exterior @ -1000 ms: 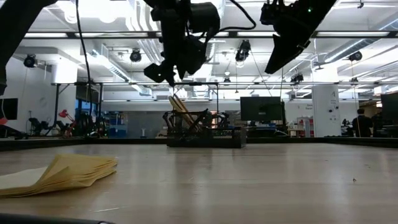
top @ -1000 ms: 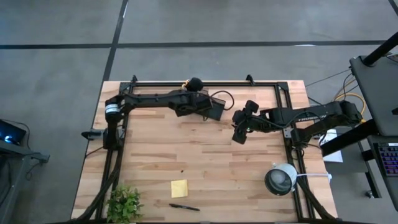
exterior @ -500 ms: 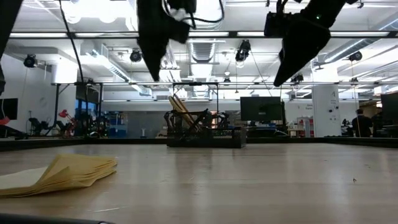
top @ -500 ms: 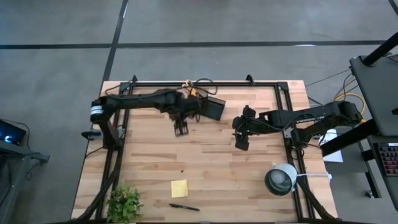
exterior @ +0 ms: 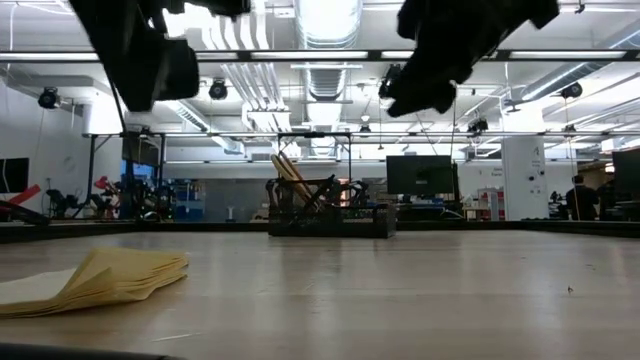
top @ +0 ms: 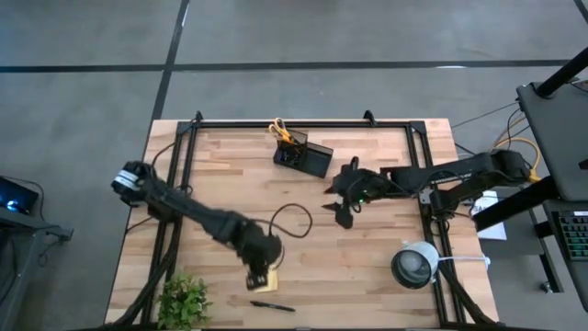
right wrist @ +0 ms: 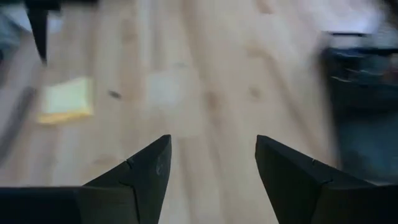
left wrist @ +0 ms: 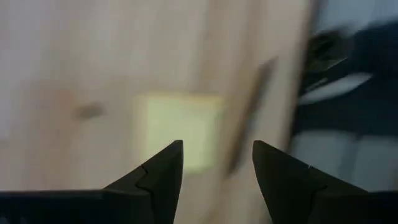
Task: Pick and place office supplies into organizer
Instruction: Put the yellow sticky note into the desk organizer
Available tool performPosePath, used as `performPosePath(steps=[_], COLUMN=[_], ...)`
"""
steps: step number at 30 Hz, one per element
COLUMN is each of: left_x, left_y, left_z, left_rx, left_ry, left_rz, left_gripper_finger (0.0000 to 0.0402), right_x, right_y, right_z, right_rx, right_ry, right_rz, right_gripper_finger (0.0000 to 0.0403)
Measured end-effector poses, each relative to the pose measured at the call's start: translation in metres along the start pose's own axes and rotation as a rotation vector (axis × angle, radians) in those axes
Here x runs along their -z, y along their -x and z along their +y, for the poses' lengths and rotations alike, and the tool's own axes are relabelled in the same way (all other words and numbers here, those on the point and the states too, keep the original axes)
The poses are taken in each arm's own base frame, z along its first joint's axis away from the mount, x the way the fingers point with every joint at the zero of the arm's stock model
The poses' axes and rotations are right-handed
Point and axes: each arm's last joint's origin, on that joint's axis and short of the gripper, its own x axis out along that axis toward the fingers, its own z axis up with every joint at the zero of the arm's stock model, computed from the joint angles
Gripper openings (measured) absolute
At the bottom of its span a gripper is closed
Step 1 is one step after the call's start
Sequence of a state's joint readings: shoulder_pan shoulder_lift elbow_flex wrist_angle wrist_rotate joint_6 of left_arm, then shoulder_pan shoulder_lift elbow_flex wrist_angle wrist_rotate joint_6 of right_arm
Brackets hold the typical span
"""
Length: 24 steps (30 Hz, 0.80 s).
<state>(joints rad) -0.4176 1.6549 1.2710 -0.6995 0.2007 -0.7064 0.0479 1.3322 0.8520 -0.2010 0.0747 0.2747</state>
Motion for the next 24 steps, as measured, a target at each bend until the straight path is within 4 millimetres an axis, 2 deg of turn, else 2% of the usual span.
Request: performPosePath(steps=[2, 5, 10, 13, 15, 18, 24], left_x=[0.003, 0.015, 0.037, 0.051, 0.059, 0.071, 0.093], left_y=[-0.010, -0.022, -0.036, -0.045, -0.051, -0.059, -0.074], left_z=[-0.012, -0.021, -0.024, -0.021, -0.016, -0.005, 0.019], left_rx=[0.102, 0.145, 0.085, 0.029, -0.010, -0.070, -0.159], left_ry=[0.089, 0.245, 0.362, 0.352, 0.321, 0.233, 0.066], left_rz=[-0.076, -0.117, -0.164, -0.183, -0.189, -0.169, -0.107], left_gripper_finger=[0.0177, 0.0177, 0.0177, 0.0177, 0.0177, 0.0177, 0.0177], right_x=[0.000, 0.006, 0.024, 0.030, 0.035, 0.039, 0.045], right_y=[-0.010, -0.030, -0.059, -0.074, -0.081, -0.087, -0.109], right_z=[0.003, 0.008, 0.020, 0.038, 0.054, 0.081, 0.131], right_rx=[-0.080, -0.166, -0.188, -0.259, -0.292, -0.354, -0.238], right_ry=[-0.016, -0.094, -0.348, -0.364, -0.305, -0.101, 0.308], right_rz=[0.008, 0.052, 0.217, 0.272, 0.291, 0.252, 0.124], right_gripper_finger=[0.0219, 0.0219, 0.0219, 0.0219, 0.0219, 0.0219, 0.0219])
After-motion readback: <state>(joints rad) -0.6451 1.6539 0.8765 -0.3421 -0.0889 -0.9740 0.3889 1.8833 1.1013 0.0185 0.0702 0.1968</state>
